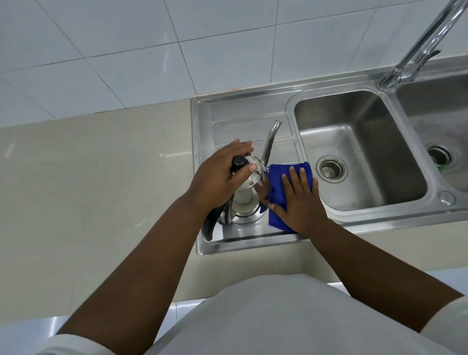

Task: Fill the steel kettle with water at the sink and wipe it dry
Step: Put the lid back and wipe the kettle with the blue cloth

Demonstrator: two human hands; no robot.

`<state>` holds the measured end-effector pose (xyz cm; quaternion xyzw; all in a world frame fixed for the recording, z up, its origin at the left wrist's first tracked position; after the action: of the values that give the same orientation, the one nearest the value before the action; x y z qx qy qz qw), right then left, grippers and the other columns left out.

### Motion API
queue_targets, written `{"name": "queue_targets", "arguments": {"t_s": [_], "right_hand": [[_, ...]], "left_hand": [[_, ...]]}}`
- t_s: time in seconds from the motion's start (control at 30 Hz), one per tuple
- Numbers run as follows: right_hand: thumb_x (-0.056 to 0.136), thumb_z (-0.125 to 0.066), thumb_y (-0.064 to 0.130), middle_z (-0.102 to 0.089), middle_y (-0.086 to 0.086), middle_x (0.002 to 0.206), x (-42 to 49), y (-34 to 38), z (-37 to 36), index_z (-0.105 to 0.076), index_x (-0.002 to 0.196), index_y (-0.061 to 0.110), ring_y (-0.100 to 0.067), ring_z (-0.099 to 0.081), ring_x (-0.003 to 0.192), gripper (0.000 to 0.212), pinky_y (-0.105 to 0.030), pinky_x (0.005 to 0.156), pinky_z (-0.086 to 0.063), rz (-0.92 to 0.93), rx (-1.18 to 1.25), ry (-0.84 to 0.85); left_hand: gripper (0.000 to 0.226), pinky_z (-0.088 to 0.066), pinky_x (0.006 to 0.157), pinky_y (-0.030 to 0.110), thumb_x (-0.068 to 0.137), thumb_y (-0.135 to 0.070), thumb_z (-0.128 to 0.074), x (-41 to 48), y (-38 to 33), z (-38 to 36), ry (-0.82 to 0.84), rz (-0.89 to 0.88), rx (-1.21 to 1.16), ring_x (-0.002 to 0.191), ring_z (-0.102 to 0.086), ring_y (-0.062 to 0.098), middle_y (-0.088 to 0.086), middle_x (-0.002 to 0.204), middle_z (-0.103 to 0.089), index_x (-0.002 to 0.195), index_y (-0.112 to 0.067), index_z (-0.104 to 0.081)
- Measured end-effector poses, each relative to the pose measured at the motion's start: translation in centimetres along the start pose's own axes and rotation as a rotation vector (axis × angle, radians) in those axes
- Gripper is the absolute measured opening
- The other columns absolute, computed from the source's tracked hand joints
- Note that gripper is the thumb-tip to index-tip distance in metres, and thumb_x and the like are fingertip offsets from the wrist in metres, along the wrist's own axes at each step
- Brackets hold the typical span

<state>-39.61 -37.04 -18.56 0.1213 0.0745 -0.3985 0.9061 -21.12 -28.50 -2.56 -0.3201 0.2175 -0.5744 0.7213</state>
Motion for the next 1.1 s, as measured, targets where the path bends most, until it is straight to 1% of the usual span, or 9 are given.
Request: {"name": "queue_targets", "arguments": {"t_s": [0.1,0.23,0.33,0.47,0.6,0.67,0.83,1.0,1.1], "right_hand": [[0.098,-0.048,0.033,-0.015,-0.012,0.167,-0.3,0.3,0.3,-0.027,0.155,0.013,-0.033,-0.004,0.155,0.064,-0.054,0.124,-0.006,-0.037,0.137,-0.059],[0.096,-0.049,0.006,-0.029,-0.01,0.163,-0.8,-0.7,1.5,-0.032,0.153,0.017,-0.03,-0.022,0.152,0.06,-0.045,0.125,-0.015,-0.102,0.476,-0.106],[0.1,-0.047,0.009,-0.053,-0.012,0.145,-1.7,-1.5,3.5,-0.036,0.152,0.024,-0.033,-0.055,0.125,0.055,-0.031,0.106,-0.04,-0.228,0.744,-0.184],[0.101,-0.047,0.009,-0.055,0.008,0.138,-3.6,2.2,6.1,-0.039,0.149,0.029,-0.012,-0.054,0.122,0.053,-0.011,0.098,-0.04,-0.124,1.043,-0.173],[0.101,-0.048,0.008,-0.057,0.013,0.126,-4.7,5.2,7.1,-0.03,0.154,0.032,0.007,-0.058,0.104,0.06,-0.013,0.092,-0.045,-0.033,1.115,-0.179],[0.101,-0.047,0.007,-0.053,0.014,0.136,-4.7,5.9,8.0,-0.022,0.154,0.034,0.012,-0.055,0.111,0.064,-0.014,0.098,-0.045,0.039,1.088,-0.222],[0.097,-0.045,0.009,-0.019,0.006,0.165,-4.1,8.5,10.9,-0.019,0.156,0.026,-0.012,-0.023,0.152,0.066,-0.014,0.115,-0.026,0.271,1.016,-0.296],[0.101,-0.047,0.028,-0.034,0.006,0.16,-1.9,7.8,10.5,-0.025,0.155,0.031,-0.004,-0.04,0.14,0.059,-0.019,0.111,-0.038,0.234,1.133,-0.178],[0.104,-0.042,0.03,-0.038,0.005,0.157,-2.2,7.0,9.3,-0.022,0.157,0.027,0.007,-0.046,0.129,0.056,-0.011,0.102,-0.041,0.175,1.118,-0.167]], "left_hand": [[0.044,-0.035,0.115,0.036,0.094,-0.042,-0.054,0.0,-0.1,0.1,0.002,0.0,-0.007,0.144,-0.031,0.005,-0.011,0.146,-0.049,0.134,-0.023,-0.055],[0.044,-0.037,0.114,0.038,0.095,-0.042,-0.054,-0.1,0.0,0.0,-0.008,-0.008,0.01,0.143,-0.033,0.006,-0.012,0.146,-0.049,0.134,-0.023,-0.054],[0.044,-0.037,0.113,0.039,0.095,-0.04,-0.054,-0.1,0.0,-0.1,-0.016,-0.007,-0.005,0.143,-0.033,0.007,-0.01,0.146,-0.05,0.135,-0.022,-0.054],[0.047,-0.035,0.115,0.038,0.094,-0.04,-0.054,-0.1,0.0,-0.1,0.003,0.014,-0.01,0.144,-0.031,0.007,-0.009,0.147,-0.049,0.138,-0.021,-0.052],[0.056,-0.03,0.118,0.036,0.095,-0.039,-0.055,-0.2,0.0,-0.2,0.04,0.058,-0.028,0.147,-0.025,0.008,-0.004,0.151,-0.043,0.147,-0.021,-0.041],[0.059,-0.029,0.118,0.037,0.095,-0.039,-0.056,-0.2,0.1,-0.3,0.034,0.072,-0.039,0.146,-0.027,0.009,-0.003,0.153,-0.041,0.148,-0.02,-0.038],[0.055,-0.037,0.113,0.041,0.096,-0.043,-0.053,-0.2,-0.8,-0.2,0.05,-0.032,-0.095,0.138,-0.042,0.012,-0.003,0.147,-0.048,0.145,-0.02,-0.041],[0.067,-0.031,0.118,0.037,0.092,-0.054,-0.047,-0.3,-0.5,-0.1,0.046,-0.002,-0.085,0.145,-0.031,0.011,-0.003,0.158,-0.033,0.15,-0.025,-0.03],[0.072,-0.03,0.118,0.033,0.09,-0.056,-0.044,-0.5,-0.3,-0.1,0.019,0.034,-0.039,0.146,-0.029,0.01,-0.003,0.16,-0.028,0.152,-0.023,-0.025]]}}
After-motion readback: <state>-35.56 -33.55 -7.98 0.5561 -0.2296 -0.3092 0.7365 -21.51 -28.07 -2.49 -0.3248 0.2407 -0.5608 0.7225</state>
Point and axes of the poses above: each hand's wrist, its own x-axis towards the middle knuckle, its own z-axis out of the back of the hand, y = z × x, the point moved 6 cm from there along x, towards the middle knuckle
